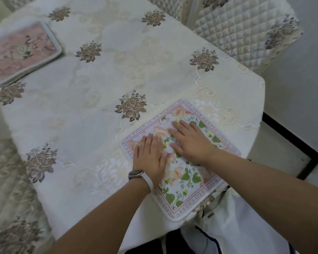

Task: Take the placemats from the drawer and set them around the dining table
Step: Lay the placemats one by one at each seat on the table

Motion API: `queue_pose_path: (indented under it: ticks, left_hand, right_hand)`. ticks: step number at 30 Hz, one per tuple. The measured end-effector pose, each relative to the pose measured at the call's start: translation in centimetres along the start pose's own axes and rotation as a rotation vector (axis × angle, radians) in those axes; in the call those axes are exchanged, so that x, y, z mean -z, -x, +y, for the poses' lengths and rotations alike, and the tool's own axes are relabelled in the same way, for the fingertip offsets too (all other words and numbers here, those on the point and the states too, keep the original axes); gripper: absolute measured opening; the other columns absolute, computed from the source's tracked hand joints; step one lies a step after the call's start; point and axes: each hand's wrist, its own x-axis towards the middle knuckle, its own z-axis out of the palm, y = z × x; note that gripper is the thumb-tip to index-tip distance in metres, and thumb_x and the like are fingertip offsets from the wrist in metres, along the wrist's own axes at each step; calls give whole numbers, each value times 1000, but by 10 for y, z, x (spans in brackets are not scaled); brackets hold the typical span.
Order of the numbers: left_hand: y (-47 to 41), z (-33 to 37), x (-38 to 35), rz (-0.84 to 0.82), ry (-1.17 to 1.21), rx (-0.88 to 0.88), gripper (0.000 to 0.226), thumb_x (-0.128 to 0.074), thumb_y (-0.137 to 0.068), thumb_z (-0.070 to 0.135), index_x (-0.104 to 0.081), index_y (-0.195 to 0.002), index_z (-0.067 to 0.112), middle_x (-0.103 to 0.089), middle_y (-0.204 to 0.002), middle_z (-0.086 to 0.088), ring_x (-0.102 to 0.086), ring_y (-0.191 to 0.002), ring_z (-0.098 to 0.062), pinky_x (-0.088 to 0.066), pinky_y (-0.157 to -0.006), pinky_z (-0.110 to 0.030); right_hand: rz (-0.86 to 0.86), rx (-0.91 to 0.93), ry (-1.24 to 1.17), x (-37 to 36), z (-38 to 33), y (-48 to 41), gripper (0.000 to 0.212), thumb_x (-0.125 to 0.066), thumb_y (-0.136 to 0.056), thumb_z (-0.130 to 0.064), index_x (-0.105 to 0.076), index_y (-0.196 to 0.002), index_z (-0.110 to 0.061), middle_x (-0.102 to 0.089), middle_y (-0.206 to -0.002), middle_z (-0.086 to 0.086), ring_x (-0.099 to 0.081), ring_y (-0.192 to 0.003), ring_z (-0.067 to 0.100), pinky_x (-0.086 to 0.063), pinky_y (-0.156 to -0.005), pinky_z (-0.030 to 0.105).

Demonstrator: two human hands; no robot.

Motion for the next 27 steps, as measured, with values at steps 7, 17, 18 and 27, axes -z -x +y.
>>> queue_pose_path:
  ticks: [7,17,18,27]
  left_hand:
    - [-56,-15,0,-1,-111,93,57,-11,-99,45,-4,-153,27,1,-162,6,7,-147,-15,1,-118,-46]
    - [-58,-40,13,5,-178,146,70,-17,-93,62,-4,-153,29,2,-162,4,5,-148,-19,-2,-117,-48]
    - [-57,-44,15,1,-175,163,70,-17,-93,61,-3,-153,27,3,-162,4,6,-148,-19,-2,-118,-48]
    - [-14,-65,22,24,-32,405,71,-19,-95,57,0,-153,22,7,-162,-3,12,-147,-22,0,-119,-46]
  right_hand:
    - [-30,6,82,-3,-19,-54,59,-7,-100,-52,-3,-156,-34,4,-165,-7,5,-151,19,4,-121,48]
    - [7,-153,87,9,18,-73,65,-13,-97,-62,-4,-156,-34,1,-165,-6,3,-151,21,0,-121,48]
    - [13,-178,77,12,27,-70,66,-14,-97,-61,-4,-156,-32,1,-165,-5,3,-151,21,-1,-121,48]
    - [37,-424,63,18,45,1,71,-17,-97,-55,-14,-156,-15,-3,-165,10,-3,-151,27,-5,-120,52]
